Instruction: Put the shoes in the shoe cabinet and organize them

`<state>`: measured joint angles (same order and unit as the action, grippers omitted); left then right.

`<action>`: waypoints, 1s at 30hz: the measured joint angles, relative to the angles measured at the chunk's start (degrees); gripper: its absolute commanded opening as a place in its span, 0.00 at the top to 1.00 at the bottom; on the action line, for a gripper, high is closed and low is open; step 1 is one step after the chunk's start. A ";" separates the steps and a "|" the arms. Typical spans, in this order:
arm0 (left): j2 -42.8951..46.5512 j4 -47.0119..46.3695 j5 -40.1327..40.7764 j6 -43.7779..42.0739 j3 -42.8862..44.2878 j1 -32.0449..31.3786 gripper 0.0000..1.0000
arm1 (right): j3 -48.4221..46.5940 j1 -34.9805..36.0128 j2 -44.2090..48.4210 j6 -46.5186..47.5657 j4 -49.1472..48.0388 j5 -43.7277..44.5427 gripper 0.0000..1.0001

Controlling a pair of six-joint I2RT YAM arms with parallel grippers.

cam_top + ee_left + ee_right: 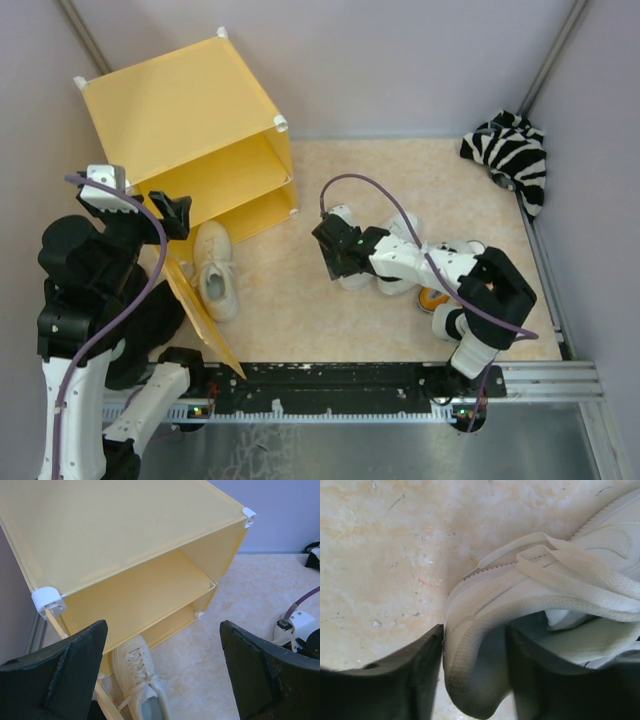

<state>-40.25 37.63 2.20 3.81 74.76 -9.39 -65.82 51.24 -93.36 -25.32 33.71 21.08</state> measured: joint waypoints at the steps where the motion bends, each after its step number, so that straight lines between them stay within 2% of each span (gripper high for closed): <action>1: 0.09 -0.02 -0.02 0.00 -0.11 -0.02 0.01 | 0.55 -0.02 -0.15 -0.02 -0.46 -0.42 0.68; 2: 0.15 0.00 -0.02 0.00 -0.22 -0.02 0.01 | 1.03 -0.02 -0.31 -0.42 -1.22 -0.96 0.76; 8: 0.24 -0.07 -0.04 0.02 -0.76 -0.02 0.01 | 1.46 0.28 -0.37 -0.94 -4.20 -4.13 1.00; 14: 0.31 -0.31 -0.42 0.26 -0.79 -0.02 0.01 | 1.66 6.16 -0.20 3.37 -4.79 -6.97 1.00; 15: 0.37 -0.33 -0.55 0.35 -0.83 -0.02 0.01 | 1.66 8.83 0.04 5.01 -4.94 -10.80 1.00; 16: 0.57 -0.35 -0.63 0.46 -0.96 -0.02 0.01 | 1.66 9.11 0.09 5.16 -5.01 -11.21 1.00; 19: 1.33 -0.35 -0.72 0.50 -1.22 -0.11 0.01 | 1.29 12.15 0.37 8.50 -5.79 -19.69 1.00; 24: 2.54 -0.35 -0.70 0.50 -1.22 -0.17 0.01 | 0.07 13.60 0.50 17.20 -7.58 -31.12 1.00; 25: 2.60 -0.37 -0.70 0.50 -1.22 -0.17 0.01 | 0.02 13.60 0.57 19.41 -7.91 -32.79 0.97; 26: 2.64 -0.37 -0.70 0.48 -1.27 -0.17 0.01 | 0.00 13.60 0.61 21.90 -8.15 -34.47 0.86; 28: 2.67 -0.37 -0.68 0.46 -1.44 -0.17 0.01 | -0.22 13.60 0.61 26.01 -8.17 -36.50 0.55; 30: 2.64 -0.37 -0.66 0.42 -1.49 -0.17 0.01 | -0.92 13.64 0.61 29.77 -7.58 -36.13 0.40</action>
<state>-37.60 37.26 1.54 4.23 73.28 -9.56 -66.74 64.88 -92.75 4.45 26.13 -15.05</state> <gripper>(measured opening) 0.995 0.390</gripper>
